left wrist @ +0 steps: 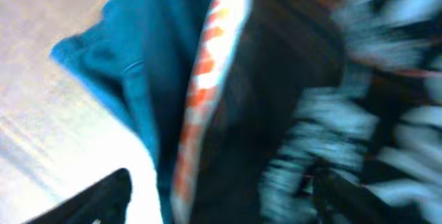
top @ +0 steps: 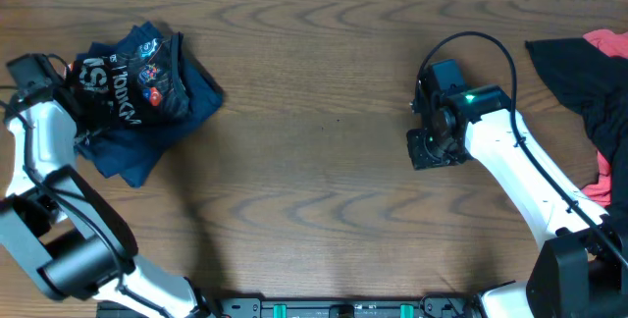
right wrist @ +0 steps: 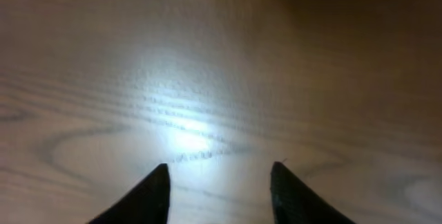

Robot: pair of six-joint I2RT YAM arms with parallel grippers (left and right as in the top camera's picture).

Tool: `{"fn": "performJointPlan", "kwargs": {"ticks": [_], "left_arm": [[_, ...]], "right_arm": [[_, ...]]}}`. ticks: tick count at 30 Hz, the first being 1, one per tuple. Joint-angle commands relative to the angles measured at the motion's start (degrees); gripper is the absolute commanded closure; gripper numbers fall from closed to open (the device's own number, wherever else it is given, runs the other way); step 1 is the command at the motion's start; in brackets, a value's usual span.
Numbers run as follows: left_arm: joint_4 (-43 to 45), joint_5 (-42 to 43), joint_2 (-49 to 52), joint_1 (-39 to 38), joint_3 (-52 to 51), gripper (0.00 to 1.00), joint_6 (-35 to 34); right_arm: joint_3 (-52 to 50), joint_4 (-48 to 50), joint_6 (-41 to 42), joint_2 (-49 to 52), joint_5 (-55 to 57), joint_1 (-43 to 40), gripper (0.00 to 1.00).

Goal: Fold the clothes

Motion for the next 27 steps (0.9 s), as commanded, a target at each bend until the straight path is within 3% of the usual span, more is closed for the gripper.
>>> {"fn": "performJointPlan", "kwargs": {"ticks": [1,3,5,10,14,17,21,27], "left_arm": [[0.63,6.67,-6.10,-2.75,-0.20,0.07,1.14],[0.61,6.71,-8.70,-5.20,-0.20,0.04,1.27],[0.52,7.82,-10.58,-8.13,-0.20,0.03,1.31],[-0.17,11.56,-12.20,-17.40,-0.20,0.00,1.31],[-5.42,12.63,-12.17,-26.14,-0.20,0.02,4.31],[-12.76,12.11,-12.46,-31.67,-0.20,0.02,4.72],[-22.84,12.24,-15.21,-34.29,-0.20,0.02,4.07],[-27.85,12.00,-25.55,-34.34,-1.09,0.02,4.74]], "right_arm": [[-0.04,3.06,1.66,-0.09,0.55,-1.05,0.45],[-0.04,7.28,1.84,-0.09,0.42,-1.03,0.26],[-0.04,12.28,1.81,-0.09,0.42,-1.03,0.16],[-0.04,26.69,1.75,-0.09,0.42,-1.70,0.08],[0.33,33.75,1.68,-0.11,-0.98,-4.15,0.08],[1.77,30.91,1.84,-0.33,-2.23,-7.76,0.11],[3.41,19.87,1.84,-3.30,-2.16,-12.59,0.09],[3.08,10.03,1.84,-12.63,1.97,-14.95,0.09]]}}
